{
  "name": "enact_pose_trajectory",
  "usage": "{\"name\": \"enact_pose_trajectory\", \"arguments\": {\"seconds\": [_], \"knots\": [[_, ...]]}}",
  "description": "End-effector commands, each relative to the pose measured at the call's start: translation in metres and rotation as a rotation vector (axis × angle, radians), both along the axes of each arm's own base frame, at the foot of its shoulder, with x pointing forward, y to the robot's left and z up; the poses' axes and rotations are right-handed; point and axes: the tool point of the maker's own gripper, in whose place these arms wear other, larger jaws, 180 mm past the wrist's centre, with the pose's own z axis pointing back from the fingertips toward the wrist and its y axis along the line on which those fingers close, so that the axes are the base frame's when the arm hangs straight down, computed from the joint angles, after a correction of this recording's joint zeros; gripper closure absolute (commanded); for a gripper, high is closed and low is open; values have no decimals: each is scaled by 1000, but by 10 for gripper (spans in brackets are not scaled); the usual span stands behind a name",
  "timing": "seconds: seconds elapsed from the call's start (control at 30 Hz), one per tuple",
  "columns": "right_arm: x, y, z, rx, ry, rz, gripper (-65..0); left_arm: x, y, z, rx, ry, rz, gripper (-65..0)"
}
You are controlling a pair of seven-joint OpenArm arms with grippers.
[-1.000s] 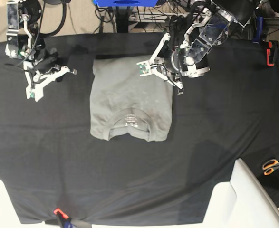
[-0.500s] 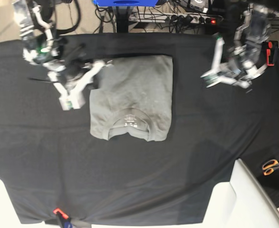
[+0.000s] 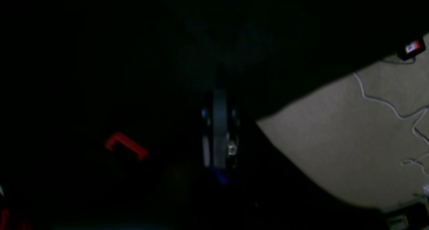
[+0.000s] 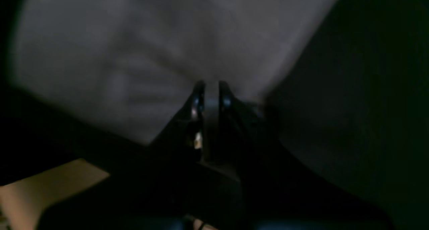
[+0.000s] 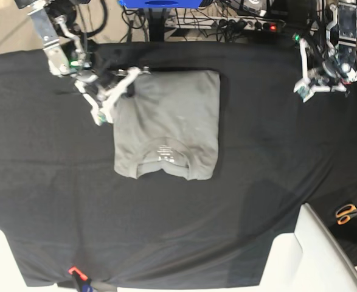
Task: Fold the T-shirt properly
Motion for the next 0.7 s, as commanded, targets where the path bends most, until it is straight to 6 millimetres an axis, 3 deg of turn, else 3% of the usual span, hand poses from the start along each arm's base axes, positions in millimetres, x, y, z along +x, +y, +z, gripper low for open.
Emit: {"name": "enact_pose_trajectory", "arguments": {"seconds": [0.0, 0.1, 0.17, 0.27, 0.37, 0.5, 0.67], "knots": [[0, -14, -6, -48, 17, -20, -2, 7, 4, 6, 16, -21, -7, 0], [-12, -18, -13, -54, 46, -30, -2, 5, 3, 5, 6, -20, -3, 0], [-8, -12, -1, -38, 13, -20, -2, 5, 0, 4, -1, -20, 0, 0], [-2, 3, 38, 10, -85, -4, -2, 9, -11, 7, -16, -44, -11, 0], [-6, 7, 75, 38, -170, 9, 0, -2, -31, 18, -40, -67, -53, 0], [-28, -33, 89, -79, -179, -79, 0, -31, -62, 27, -88, -65, -73, 0], [-83, -81, 73, -184, -50, -151, 0, -88, -88, 21, -164, 15, -55, 0]]}}
